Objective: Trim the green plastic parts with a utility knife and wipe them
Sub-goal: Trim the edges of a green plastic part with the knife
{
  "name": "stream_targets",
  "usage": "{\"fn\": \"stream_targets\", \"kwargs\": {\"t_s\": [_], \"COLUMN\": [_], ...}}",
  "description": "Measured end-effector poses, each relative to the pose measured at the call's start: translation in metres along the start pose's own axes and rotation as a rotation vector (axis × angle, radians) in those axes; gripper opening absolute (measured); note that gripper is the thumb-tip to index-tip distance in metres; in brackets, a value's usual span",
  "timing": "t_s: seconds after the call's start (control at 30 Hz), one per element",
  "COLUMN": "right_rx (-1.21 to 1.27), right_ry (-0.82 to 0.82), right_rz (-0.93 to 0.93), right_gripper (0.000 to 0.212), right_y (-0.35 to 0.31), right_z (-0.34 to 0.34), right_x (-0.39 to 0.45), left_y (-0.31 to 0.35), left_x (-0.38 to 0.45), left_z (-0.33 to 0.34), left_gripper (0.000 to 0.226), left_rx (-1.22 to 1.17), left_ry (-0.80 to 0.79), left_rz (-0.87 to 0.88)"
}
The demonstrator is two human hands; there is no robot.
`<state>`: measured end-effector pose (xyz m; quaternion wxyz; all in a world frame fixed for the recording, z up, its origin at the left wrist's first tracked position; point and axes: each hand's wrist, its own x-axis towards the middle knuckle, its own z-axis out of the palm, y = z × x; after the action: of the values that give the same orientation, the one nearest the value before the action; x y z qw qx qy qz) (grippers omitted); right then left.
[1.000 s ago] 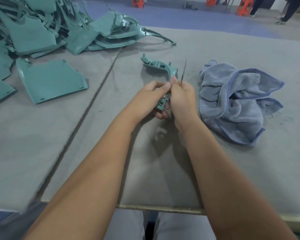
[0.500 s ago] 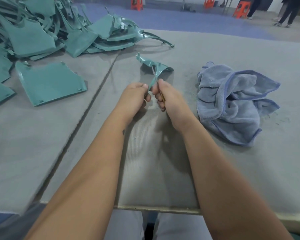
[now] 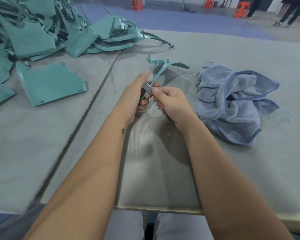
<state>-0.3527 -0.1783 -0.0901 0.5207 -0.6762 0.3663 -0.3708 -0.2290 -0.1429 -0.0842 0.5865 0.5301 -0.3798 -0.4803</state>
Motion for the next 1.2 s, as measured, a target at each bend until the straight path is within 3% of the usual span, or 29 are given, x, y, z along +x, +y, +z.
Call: {"fn": "stream_targets", "kwargs": {"t_s": [0.17, 0.47, 0.73, 0.9, 1.03, 1.2], "right_rx": [0.038, 0.003, -0.032, 0.115, 0.214, 0.097], "right_ry": [0.030, 0.175, 0.257, 0.364, 0.271, 0.097], "right_rz": [0.040, -0.001, 0.014, 0.077, 0.078, -0.021], "right_gripper": [0.034, 0.040, 0.039, 0.036, 0.037, 0.037], "right_y": [0.002, 0.007, 0.009, 0.006, 0.005, 0.006], "right_z": [-0.002, 0.002, 0.002, -0.002, -0.005, -0.001], "right_x": [0.001, 0.005, 0.006, 0.010, 0.010, 0.005], "left_y": [-0.003, -0.004, -0.004, -0.003, -0.001, 0.002], "left_x": [-0.004, -0.005, -0.011, -0.011, -0.010, -0.012], "left_z": [0.000, 0.003, 0.008, 0.006, 0.004, -0.002], "left_gripper": [0.020, 0.022, 0.011, 0.013, 0.022, 0.021], "left_rx": [0.074, 0.146, 0.203, 0.247, 0.328, 0.520], "left_ry": [-0.042, 0.035, 0.103, 0.099, 0.029, -0.016], "left_rz": [0.083, 0.141, 0.245, 0.229, 0.197, 0.251]}}
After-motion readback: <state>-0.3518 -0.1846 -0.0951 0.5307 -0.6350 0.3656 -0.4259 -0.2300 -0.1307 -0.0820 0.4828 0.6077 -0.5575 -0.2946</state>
